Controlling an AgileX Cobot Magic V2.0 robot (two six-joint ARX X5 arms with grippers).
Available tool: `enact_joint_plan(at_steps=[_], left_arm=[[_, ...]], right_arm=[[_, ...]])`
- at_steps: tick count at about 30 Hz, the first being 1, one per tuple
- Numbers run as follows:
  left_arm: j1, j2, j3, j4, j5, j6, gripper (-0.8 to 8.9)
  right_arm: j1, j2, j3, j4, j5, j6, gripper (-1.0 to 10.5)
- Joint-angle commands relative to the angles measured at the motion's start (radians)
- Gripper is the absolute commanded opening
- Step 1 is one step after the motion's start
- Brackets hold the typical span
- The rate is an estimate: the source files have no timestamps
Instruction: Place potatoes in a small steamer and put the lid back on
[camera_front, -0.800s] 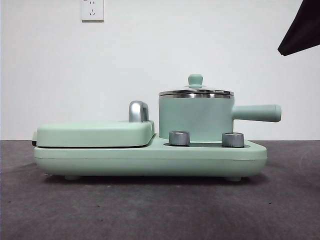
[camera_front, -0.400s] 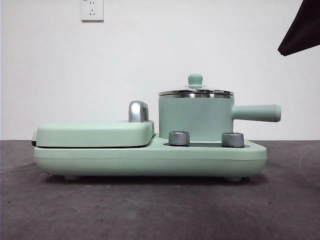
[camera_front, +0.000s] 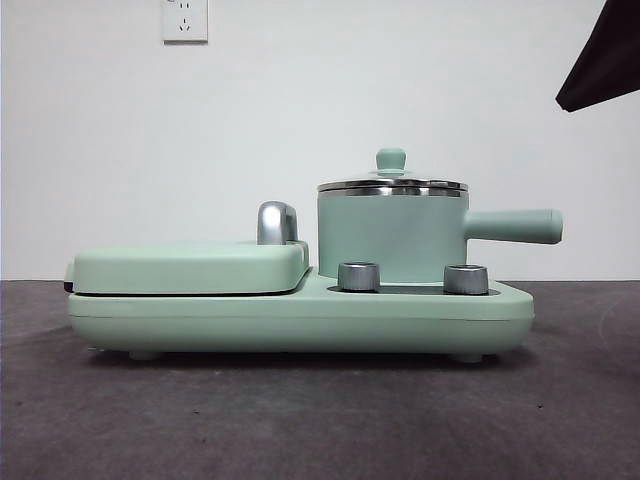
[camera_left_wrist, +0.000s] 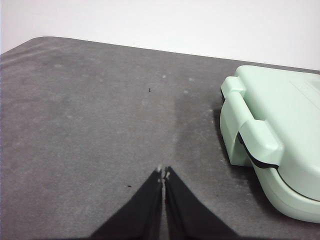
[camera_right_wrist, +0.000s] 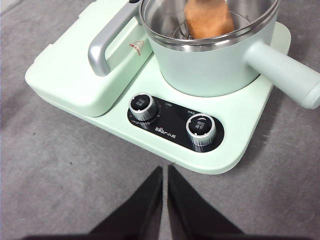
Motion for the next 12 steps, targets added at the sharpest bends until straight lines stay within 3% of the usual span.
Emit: enact_joint_plan(at_steps=[1, 3, 5, 7, 12], left_arm=[[0.002, -0.002, -0.019, 0.016, 0.004, 0.008, 0.06], [0.002, -0.002, -0.019, 0.017, 0.004, 0.008, 0.06], [0.002, -0.002, -0.019, 0.016, 0.004, 0.008, 0.06], [0.002, -0.002, -0.019, 0.016, 0.004, 0.008, 0.06], [0.002, -0.002, -0.019, 0.017, 0.004, 0.008, 0.06]], right_arm=[[0.006, 0.005, 0.005, 0.011, 0.000, -0.009, 0.1], [0.006, 0.005, 0.005, 0.011, 0.000, -0.013, 0.1], [0.000, -0.002, 0.005, 0.013, 0.030, -0.156, 0.1], [-0.020, -0.046, -0.005, 0.013, 0.050, -0.252, 0.1], [-0.130, -0.233, -0.129, 0.069, 0.053, -0.294, 0.1]])
